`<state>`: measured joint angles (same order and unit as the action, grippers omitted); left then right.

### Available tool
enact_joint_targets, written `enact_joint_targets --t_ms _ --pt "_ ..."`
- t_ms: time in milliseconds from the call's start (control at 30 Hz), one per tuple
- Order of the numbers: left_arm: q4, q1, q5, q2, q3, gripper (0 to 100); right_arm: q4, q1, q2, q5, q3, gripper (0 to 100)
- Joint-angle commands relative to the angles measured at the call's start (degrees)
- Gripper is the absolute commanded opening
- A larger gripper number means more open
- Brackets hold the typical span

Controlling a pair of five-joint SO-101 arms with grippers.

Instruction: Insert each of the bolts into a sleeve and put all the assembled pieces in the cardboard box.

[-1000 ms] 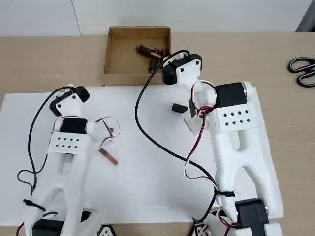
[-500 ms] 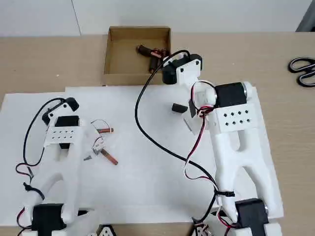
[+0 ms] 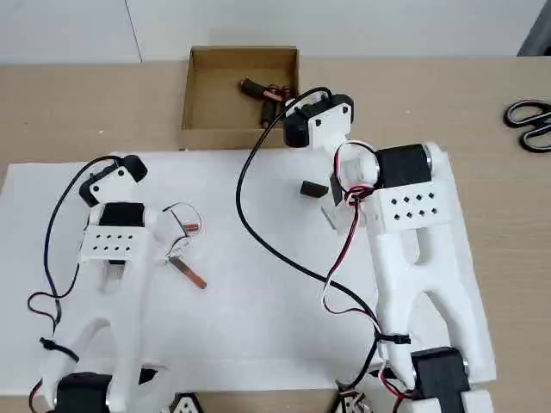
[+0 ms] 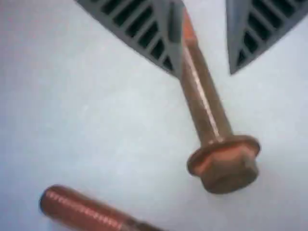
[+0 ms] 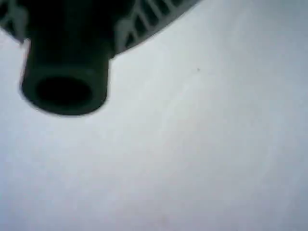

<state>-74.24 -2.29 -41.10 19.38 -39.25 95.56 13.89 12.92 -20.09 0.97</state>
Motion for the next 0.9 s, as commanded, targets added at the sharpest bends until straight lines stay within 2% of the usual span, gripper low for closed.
enact_joint_targets --t_ms 0,200,867 --pt "2.5 0.2 -0.2 -1.9 2.2 6 -1.4 -0.7 2.0 0.3 0.3 0.5" --pt "5.2 0.2 -0.2 -6.9 2.4 6 -1.2 -0.7 2.0 0.3 0.3 0.5" --pt "5.9 0.0 -0.3 -16.5 2.2 6 -0.9 -0.7 2.3 0.3 0.3 0.5"
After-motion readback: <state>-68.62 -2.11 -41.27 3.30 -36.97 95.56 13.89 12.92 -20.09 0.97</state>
